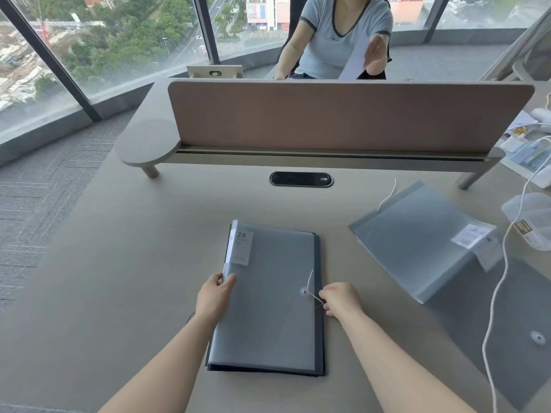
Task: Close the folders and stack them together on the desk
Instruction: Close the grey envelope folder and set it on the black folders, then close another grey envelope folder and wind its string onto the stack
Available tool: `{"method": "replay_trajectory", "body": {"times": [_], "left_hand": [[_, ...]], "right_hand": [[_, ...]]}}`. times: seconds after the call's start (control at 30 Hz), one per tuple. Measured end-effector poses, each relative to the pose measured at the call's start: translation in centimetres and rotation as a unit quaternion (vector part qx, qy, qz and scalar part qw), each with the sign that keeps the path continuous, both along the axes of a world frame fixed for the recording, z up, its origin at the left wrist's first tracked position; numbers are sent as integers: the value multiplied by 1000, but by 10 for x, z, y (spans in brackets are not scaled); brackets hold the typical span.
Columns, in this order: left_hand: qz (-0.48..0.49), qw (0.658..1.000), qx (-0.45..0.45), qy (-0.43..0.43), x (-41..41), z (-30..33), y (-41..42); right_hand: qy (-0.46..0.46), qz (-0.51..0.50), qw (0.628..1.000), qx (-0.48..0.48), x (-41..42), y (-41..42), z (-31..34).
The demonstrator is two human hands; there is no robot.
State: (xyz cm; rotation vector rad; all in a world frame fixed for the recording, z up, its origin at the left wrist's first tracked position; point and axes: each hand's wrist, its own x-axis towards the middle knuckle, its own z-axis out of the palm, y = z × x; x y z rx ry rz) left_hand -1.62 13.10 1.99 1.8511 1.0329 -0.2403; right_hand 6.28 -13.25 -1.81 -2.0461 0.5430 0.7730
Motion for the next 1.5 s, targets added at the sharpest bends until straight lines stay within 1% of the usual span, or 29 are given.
{"method": "replay_trajectory", "body": {"times": [0.07, 0.17, 0.23, 0.33, 0.47, 0.53, 0.67, 0.8, 1.1, 1.3, 1.5], "left_hand": [[-9, 1000, 23, 9, 1, 0, 0], [-11, 990, 139, 14, 7, 9, -5], [-24, 980, 196, -26, 18, 19, -17], [-67, 970, 220, -75, 42, 33, -46], [-168, 961, 186, -117, 71, 41, -108], [-208, 958, 158, -120, 79, 40, -133], [-302, 939, 113, -120, 96, 33, -204], [-370, 916, 103, -115, 111, 27, -261], [-483, 863, 124, -77, 148, 10, -359], [-538, 821, 188, -45, 167, -10, -401], [-543, 808, 224, -39, 173, -33, -419]], "right_hand": [[-19, 1, 1000, -7, -1, -8, 3], [-47, -10, 999, -24, 4, -24, 16], [-69, -7, 997, -36, 11, -41, 27], [-116, 1, 991, -66, 25, -65, 39], [-161, 10, 982, -101, 40, -103, 57], [-173, 18, 979, -110, 44, -116, 63], [-175, 4, 976, -133, 58, -166, 69], [-165, 15, 975, -151, 74, -209, 73], [-168, 13, 969, -179, 120, -284, 59], [-139, 8, 970, -200, 155, -317, 44], [-120, 12, 972, -201, 181, -336, 33]]}}
